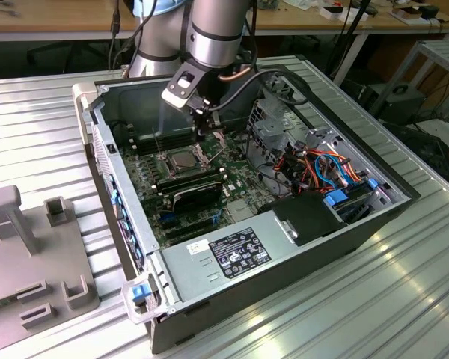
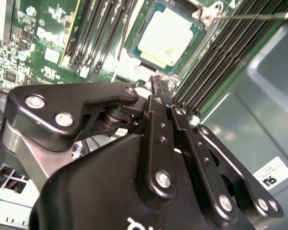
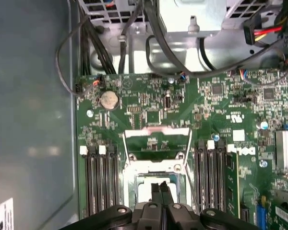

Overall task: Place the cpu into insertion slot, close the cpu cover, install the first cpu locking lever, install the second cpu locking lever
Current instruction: 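Close the cpu cover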

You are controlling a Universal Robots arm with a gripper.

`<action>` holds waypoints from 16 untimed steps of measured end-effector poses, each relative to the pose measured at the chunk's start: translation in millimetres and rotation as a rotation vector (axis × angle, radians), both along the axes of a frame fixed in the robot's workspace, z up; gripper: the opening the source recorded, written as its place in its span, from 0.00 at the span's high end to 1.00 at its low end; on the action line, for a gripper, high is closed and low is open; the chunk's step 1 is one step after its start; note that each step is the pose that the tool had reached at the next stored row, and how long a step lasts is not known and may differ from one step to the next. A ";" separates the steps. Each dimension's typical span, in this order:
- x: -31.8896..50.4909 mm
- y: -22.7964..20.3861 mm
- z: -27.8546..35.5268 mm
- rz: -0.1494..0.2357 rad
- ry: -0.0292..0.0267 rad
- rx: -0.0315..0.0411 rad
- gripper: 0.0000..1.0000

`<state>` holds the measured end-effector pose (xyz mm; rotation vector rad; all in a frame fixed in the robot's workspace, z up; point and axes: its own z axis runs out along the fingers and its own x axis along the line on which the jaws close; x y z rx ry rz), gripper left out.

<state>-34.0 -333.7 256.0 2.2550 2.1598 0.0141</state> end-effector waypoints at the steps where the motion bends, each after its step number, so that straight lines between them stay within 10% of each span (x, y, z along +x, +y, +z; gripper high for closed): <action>1: 2.1 0.0 0.0 0.000 0.0009 0.0000 0.89; 16: 12.8 0.0 -0.2 0.001 0.0010 0.0000 0.89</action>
